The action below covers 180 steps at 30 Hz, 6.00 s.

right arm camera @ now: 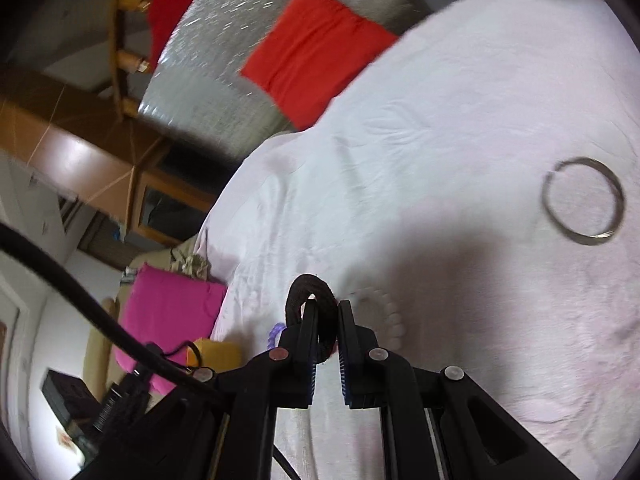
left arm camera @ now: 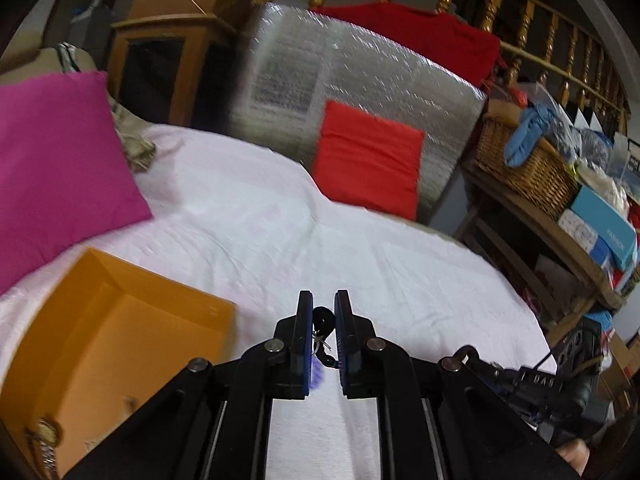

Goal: Organize jewelry
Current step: 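Carry the black hair tie to the orange box and release it with the right tool, then grasp the red bead bracelet with the left tool while the right tool approaches the white bead bracelet, then close the right tool on the white bead bracelet and lift it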

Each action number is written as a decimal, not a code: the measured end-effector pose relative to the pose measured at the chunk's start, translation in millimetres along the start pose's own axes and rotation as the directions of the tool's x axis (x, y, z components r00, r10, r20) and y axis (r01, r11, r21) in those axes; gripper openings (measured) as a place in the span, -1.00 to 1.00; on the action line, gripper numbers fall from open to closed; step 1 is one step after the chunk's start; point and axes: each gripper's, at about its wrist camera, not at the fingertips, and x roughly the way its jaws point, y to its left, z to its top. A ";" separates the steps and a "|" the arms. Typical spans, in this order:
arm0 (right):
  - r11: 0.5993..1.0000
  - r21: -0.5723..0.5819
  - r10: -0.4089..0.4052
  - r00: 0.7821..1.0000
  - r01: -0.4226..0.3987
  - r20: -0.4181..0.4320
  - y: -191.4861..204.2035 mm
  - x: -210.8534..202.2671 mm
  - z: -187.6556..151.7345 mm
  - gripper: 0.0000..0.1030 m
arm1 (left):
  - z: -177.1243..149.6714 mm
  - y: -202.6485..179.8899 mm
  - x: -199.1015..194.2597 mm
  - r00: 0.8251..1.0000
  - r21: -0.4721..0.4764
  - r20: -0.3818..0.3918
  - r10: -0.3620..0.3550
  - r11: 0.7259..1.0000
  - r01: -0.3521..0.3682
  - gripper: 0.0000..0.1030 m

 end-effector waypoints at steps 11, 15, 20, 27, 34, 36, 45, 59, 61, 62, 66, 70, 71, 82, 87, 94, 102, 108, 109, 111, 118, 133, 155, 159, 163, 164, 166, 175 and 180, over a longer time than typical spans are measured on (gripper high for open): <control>0.964 -0.249 0.081 0.996 -0.088 -0.036 80.8 34.6 -43.0 -0.80 | 24.2 78.1 -36.4 0.967 -0.086 0.099 0.236 0.970 -0.228 -0.79; 0.942 -0.314 0.106 0.992 -0.122 -0.069 108.1 49.6 -59.2 -0.80 | 29.5 109.5 -31.2 0.952 -0.137 0.058 0.301 0.947 -0.291 -0.79; 0.922 -0.355 0.115 0.984 -0.157 -0.137 151.7 84.7 -71.2 -0.80 | 29.6 142.0 -18.4 0.942 -0.189 -0.036 0.335 0.923 -0.335 -0.79; 0.882 -0.458 -0.013 0.964 -0.114 -0.265 206.0 151.4 -95.2 -0.80 | 16.5 175.8 5.4 0.925 -0.283 -0.192 0.329 0.884 -0.373 -0.79; 0.833 -0.552 -0.159 0.937 -0.043 -0.312 231.1 196.9 -117.8 -0.77 | 13.2 180.8 9.2 0.894 -0.284 -0.255 0.368 0.856 -0.433 -0.76; 0.834 -0.550 -0.176 0.931 -0.032 -0.319 232.6 203.4 -119.4 -0.76 | 13.9 181.8 8.1 0.890 -0.284 -0.264 0.370 0.853 -0.439 -0.73; 0.859 -0.508 -0.076 0.962 -0.071 -0.263 235.8 178.9 -103.3 -0.35 | 21.5 179.3 -6.5 0.882 -0.260 -0.227 0.412 0.848 -0.463 -0.70; 0.910 -0.399 -0.145 0.988 0.113 -0.051 119.2 43.9 -25.5 -0.35 | 37.6 99.4 -26.0 0.924 -0.120 0.005 0.383 0.917 -0.380 -0.69; 0.925 -0.345 -0.178 0.984 0.157 -0.031 88.1 27.0 -15.0 -0.36 | 38.4 83.9 -23.7 0.932 -0.089 0.027 0.360 0.930 -0.357 -0.65; 0.935 -0.308 -0.193 0.981 0.175 -0.027 70.6 19.6 -11.1 -0.36 | 37.8 73.6 -20.6 0.938 -0.066 0.034 0.344 0.938 -0.341 -0.60; 0.954 -0.204 -0.230 0.973 0.218 -0.033 21.4 7.7 -7.1 -0.36 | 31.1 34.6 -4.2 0.958 0.019 0.037 0.283 0.959 -0.284 -0.20; 0.957 -0.185 -0.238 0.969 0.222 -0.070 3.0 17.8 -10.3 -0.36 | 23.1 4.2 14.5 0.972 0.083 0.006 0.234 0.969 -0.234 -0.15; 0.957 -0.191 -0.237 0.969 0.219 -0.076 0.8 21.2 -10.9 -0.36 | 19.8 -2.3 19.6 0.974 0.095 -0.008 0.226 0.970 -0.224 -0.13; 0.914 -0.291 -0.316 0.946 0.282 -0.077 -7.1 47.0 -18.4 -0.60 | -6.9 -40.9 60.2 0.970 0.184 -0.130 0.203 0.967 -0.177 -0.12; 0.883 -0.343 -0.355 0.934 0.321 -0.038 -4.0 36.3 -19.1 -0.79 | -17.7 -48.6 66.3 0.969 0.206 -0.163 0.184 0.967 -0.149 -0.12; 0.912 -0.262 -0.315 0.948 0.315 0.041 -17.0 -12.1 0.0 -0.79 | -33.3 -67.5 81.7 0.962 0.229 -0.256 0.091 0.973 -0.031 -0.12; 0.922 -0.177 -0.351 0.936 0.345 -0.004 -50.8 -25.9 11.1 -0.79 | -66.1 -96.1 110.6 0.924 0.277 -0.379 0.047 0.959 0.065 -0.12; 0.933 -0.147 -0.341 0.938 0.329 -0.061 -60.8 -20.8 8.7 -0.79 | -84.0 -108.1 128.2 0.897 0.296 -0.438 0.051 0.951 0.090 -0.12; 0.934 -0.145 -0.339 0.939 0.327 -0.061 -61.6 -21.7 8.6 -0.79 | -85.8 -108.8 130.5 0.894 0.296 -0.445 0.051 0.951 0.093 -0.12; 0.935 -0.142 -0.337 0.939 0.325 -0.064 -62.8 -23.8 7.9 -0.79 | -90.3 -110.6 136.1 0.884 0.291 -0.465 0.047 0.951 0.102 -0.12; 0.937 -0.130 -0.336 0.939 0.325 -0.077 -63.7 -18.7 9.2 -0.78 | -99.5 -115.4 146.1 0.872 0.300 -0.488 0.047 0.947 0.116 -0.12; 0.931 -0.126 -0.352 0.934 0.342 -0.067 -62.4 -14.1 8.2 -0.75 | -103.3 -129.3 150.7 0.878 0.329 -0.478 0.023 0.931 0.155 -0.81; 0.954 -0.223 -0.187 0.979 0.200 0.080 -15.4 -29.6 2.6 -0.79 | -53.3 -84.0 95.4 0.908 0.147 -0.388 -0.155 0.963 0.227 -0.82; 0.949 -0.210 -0.225 0.972 0.235 0.070 -17.6 -27.1 5.0 -0.79 | -51.6 -77.5 93.8 0.913 0.147 -0.383 -0.140 0.966 0.210 -0.81; 0.955 -0.141 -0.259 0.965 0.262 0.042 -32.5 -27.6 10.9 -0.64 | -51.1 -71.3 94.1 0.911 0.135 -0.390 -0.137 0.970 0.203 -0.82; 0.954 -0.132 -0.267 0.963 0.269 0.036 -35.6 -26.7 12.0 -0.57 | -50.7 -72.3 94.1 0.911 0.138 -0.388 -0.137 0.969 0.204 -0.81; 0.947 -0.137 -0.291 0.957 0.291 0.024 -38.2 -21.4 12.3 -0.39 | -50.6 -72.1 92.5 0.913 0.139 -0.383 -0.141 0.968 0.207 -0.81; 0.887 -0.279 -0.384 0.924 0.367 -0.004 -30.5 7.6 -2.1 -0.79 | -46.7 -69.4 88.9 0.918 0.128 -0.371 -0.139 0.972 0.199 -0.81; 0.891 -0.298 -0.339 0.939 0.342 0.063 -21.0 -6.7 -1.8 -0.79 | -42.6 -69.0 84.1 0.924 0.125 -0.354 -0.142 0.972 0.197 -0.81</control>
